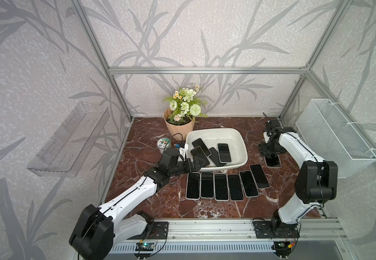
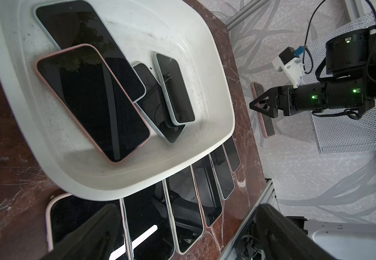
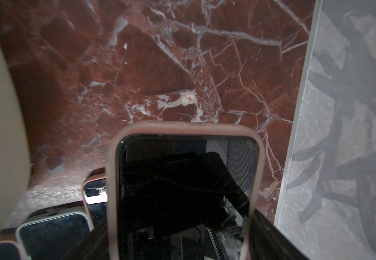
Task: Take the phone out of the storage box
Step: Place the phone at the center of the board.
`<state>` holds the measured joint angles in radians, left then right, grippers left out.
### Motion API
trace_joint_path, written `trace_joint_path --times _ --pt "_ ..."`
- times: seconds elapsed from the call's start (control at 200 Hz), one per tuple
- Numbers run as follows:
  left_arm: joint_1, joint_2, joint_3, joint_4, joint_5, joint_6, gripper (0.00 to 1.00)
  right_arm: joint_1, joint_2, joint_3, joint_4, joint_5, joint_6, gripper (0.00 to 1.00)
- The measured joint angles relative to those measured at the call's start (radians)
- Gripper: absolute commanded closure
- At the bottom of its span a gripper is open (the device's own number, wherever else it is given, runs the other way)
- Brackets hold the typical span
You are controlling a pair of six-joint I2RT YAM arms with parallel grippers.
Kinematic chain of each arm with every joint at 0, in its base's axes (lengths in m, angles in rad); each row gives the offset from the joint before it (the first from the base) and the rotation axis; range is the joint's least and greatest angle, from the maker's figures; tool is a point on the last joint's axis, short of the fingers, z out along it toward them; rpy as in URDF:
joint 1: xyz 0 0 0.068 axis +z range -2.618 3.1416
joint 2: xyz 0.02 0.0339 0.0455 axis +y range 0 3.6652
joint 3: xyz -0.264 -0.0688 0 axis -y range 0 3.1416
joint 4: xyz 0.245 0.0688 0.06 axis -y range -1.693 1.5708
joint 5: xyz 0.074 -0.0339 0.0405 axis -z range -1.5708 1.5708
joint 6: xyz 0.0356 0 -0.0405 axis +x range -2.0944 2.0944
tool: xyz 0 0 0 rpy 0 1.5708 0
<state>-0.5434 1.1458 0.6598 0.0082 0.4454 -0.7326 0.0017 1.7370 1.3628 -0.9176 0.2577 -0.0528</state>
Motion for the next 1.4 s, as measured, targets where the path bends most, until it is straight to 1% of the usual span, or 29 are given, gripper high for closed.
trace_joint_path --times 0.15,0.42,0.79,1.08,1.4 --pt "0.000 0.023 0.000 0.008 0.003 0.017 0.00 0.000 0.091 -0.006 0.000 0.050 -0.013 0.27" --pt "0.002 0.035 0.000 0.007 0.003 0.056 0.00 0.000 0.162 -0.020 0.000 0.100 -0.028 0.27" --pt "0.021 0.036 0.000 0.004 0.003 0.086 0.00 0.000 0.213 -0.046 -0.001 0.110 -0.040 0.25" --pt "0.027 0.027 0.000 -0.014 0.002 0.091 0.00 0.000 0.218 -0.046 -0.003 0.109 -0.045 0.17" --pt "0.028 0.026 0.000 -0.020 0.002 0.090 0.00 0.000 0.222 -0.042 -0.010 0.107 -0.043 0.15"
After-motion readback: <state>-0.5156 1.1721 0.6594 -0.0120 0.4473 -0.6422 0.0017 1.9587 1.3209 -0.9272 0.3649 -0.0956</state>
